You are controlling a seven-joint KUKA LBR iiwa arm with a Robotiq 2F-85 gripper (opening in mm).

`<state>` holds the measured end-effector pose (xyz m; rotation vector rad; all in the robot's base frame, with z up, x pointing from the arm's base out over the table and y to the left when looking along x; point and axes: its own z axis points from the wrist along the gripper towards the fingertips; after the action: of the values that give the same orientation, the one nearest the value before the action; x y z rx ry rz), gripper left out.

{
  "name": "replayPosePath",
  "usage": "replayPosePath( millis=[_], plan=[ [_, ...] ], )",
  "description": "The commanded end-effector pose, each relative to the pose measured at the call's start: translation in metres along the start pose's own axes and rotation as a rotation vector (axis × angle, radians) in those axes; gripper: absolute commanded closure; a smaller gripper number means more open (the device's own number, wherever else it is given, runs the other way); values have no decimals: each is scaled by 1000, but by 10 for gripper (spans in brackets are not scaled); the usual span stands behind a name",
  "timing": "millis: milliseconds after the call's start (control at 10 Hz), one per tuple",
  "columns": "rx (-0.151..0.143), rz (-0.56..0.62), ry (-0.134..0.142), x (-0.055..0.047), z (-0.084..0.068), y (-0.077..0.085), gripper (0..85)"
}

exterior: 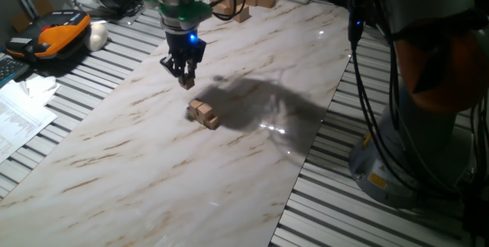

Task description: Stack the blocks into a pyramid shape

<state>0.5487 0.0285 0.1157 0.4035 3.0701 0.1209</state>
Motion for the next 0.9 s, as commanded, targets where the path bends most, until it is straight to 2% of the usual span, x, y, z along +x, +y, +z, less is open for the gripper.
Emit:
replayPosePath(
  millis=[0, 200, 300, 800],
  plan=[
    [9, 11, -2, 9, -1, 3, 850],
    [22, 27, -16, 31, 4, 12, 850],
    [28, 27, -19, 37, 6, 13, 850],
    [22, 51, -22, 53, 11, 16, 850]
  ],
)
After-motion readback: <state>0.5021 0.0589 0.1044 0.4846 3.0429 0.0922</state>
